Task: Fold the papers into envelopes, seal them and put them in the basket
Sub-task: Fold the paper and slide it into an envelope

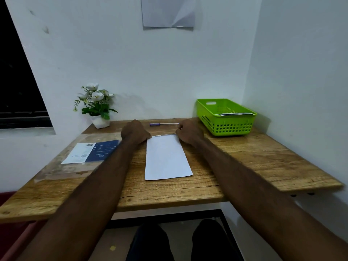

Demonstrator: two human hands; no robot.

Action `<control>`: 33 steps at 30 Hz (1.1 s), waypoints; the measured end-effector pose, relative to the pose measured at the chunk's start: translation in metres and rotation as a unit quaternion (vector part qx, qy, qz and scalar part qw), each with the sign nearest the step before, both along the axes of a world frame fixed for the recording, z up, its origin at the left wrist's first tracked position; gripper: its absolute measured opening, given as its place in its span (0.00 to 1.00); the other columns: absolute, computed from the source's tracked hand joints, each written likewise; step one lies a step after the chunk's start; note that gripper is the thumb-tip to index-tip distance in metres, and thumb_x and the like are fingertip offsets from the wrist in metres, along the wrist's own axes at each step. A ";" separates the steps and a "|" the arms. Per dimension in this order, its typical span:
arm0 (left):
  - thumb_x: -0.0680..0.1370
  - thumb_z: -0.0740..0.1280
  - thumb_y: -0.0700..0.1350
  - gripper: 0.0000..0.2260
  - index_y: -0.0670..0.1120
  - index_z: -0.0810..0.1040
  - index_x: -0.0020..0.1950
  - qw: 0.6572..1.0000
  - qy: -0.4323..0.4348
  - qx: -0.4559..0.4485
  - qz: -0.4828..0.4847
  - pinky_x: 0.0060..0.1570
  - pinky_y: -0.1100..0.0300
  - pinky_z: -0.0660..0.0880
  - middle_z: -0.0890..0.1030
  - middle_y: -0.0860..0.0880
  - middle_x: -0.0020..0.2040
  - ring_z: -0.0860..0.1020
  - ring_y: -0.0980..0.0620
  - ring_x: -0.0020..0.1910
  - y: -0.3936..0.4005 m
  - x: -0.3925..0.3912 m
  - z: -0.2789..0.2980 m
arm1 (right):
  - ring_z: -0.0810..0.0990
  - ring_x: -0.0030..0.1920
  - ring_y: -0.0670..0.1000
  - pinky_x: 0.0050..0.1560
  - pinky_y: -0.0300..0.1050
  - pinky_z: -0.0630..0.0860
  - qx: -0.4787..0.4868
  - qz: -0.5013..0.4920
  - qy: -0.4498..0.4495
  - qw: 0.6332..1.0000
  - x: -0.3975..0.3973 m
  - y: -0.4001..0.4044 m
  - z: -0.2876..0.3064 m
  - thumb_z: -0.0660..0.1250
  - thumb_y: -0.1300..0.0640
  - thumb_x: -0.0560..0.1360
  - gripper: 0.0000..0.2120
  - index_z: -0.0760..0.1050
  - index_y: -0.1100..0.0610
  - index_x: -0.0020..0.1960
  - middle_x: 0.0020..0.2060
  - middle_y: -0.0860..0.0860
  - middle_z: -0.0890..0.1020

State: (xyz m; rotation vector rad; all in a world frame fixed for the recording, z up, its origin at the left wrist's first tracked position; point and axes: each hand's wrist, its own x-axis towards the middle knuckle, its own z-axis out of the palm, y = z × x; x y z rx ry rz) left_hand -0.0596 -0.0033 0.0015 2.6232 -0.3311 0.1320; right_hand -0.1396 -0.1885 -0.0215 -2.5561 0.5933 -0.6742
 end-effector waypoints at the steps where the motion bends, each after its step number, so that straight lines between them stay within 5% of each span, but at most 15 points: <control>1: 0.70 0.80 0.52 0.21 0.40 0.83 0.55 1.000 -0.003 -0.002 0.001 0.41 0.54 0.75 0.84 0.43 0.50 0.82 0.44 0.51 -0.001 0.001 -0.001 | 0.83 0.53 0.55 0.45 0.44 0.74 -0.008 0.009 -0.017 1.000 0.000 0.002 0.001 0.67 0.55 0.72 0.06 0.82 0.52 0.45 0.48 0.51 0.86; 4: 0.70 0.80 0.55 0.23 0.40 0.82 0.55 1.000 -0.015 0.012 0.002 0.41 0.54 0.75 0.84 0.43 0.51 0.83 0.43 0.51 -0.003 0.002 -0.004 | 0.82 0.57 0.52 0.48 0.42 0.72 -0.042 0.047 -0.034 0.997 -0.003 0.008 0.004 0.68 0.53 0.72 0.13 0.85 0.46 0.54 0.54 0.47 0.85; 8: 0.71 0.79 0.56 0.22 0.42 0.83 0.57 0.999 -0.046 -0.011 0.016 0.44 0.55 0.76 0.84 0.44 0.54 0.82 0.42 0.55 0.004 0.009 0.001 | 0.81 0.59 0.53 0.52 0.43 0.76 -0.098 0.092 0.044 0.990 -0.003 0.014 0.003 0.66 0.51 0.74 0.12 0.86 0.44 0.53 0.56 0.47 0.85; 12: 0.78 0.72 0.46 0.10 0.48 0.86 0.57 0.989 -0.116 -0.061 0.062 0.53 0.50 0.79 0.85 0.44 0.58 0.82 0.40 0.57 0.033 0.026 0.010 | 0.82 0.57 0.54 0.48 0.42 0.76 -0.109 0.088 0.064 0.988 -0.003 0.018 0.006 0.65 0.54 0.73 0.13 0.87 0.49 0.51 0.53 0.47 0.86; 17: 0.78 0.68 0.39 0.12 0.51 0.87 0.56 0.988 -0.121 -0.093 -0.001 0.52 0.53 0.79 0.85 0.47 0.58 0.82 0.43 0.55 0.054 0.039 0.001 | 0.83 0.55 0.54 0.48 0.43 0.78 -0.109 0.082 0.064 0.989 -0.003 0.021 0.008 0.63 0.55 0.73 0.14 0.86 0.52 0.50 0.52 0.49 0.86; 20: 0.77 0.72 0.42 0.13 0.50 0.85 0.62 0.990 -0.099 -0.042 -0.088 0.56 0.49 0.79 0.83 0.43 0.62 0.81 0.41 0.59 0.049 0.042 0.000 | 0.82 0.55 0.53 0.48 0.43 0.77 -0.103 0.082 0.060 0.989 -0.004 0.021 0.007 0.64 0.55 0.73 0.14 0.87 0.52 0.50 0.52 0.48 0.86; 26: 0.81 0.70 0.47 0.14 0.52 0.82 0.66 0.983 -0.146 0.084 -0.076 0.58 0.48 0.75 0.74 0.41 0.62 0.76 0.39 0.63 0.037 0.044 -0.009 | 0.81 0.57 0.54 0.52 0.45 0.79 -0.114 0.091 0.061 0.987 -0.005 0.019 0.008 0.63 0.54 0.74 0.14 0.86 0.52 0.52 0.55 0.49 0.85; 33: 0.78 0.74 0.51 0.12 0.46 0.86 0.57 0.987 -0.143 -0.003 -0.068 0.55 0.46 0.79 0.81 0.43 0.58 0.79 0.43 0.58 0.032 0.038 -0.001 | 0.81 0.56 0.54 0.51 0.46 0.79 -0.117 0.098 0.054 0.987 -0.009 0.021 0.007 0.64 0.55 0.74 0.13 0.87 0.50 0.51 0.54 0.49 0.85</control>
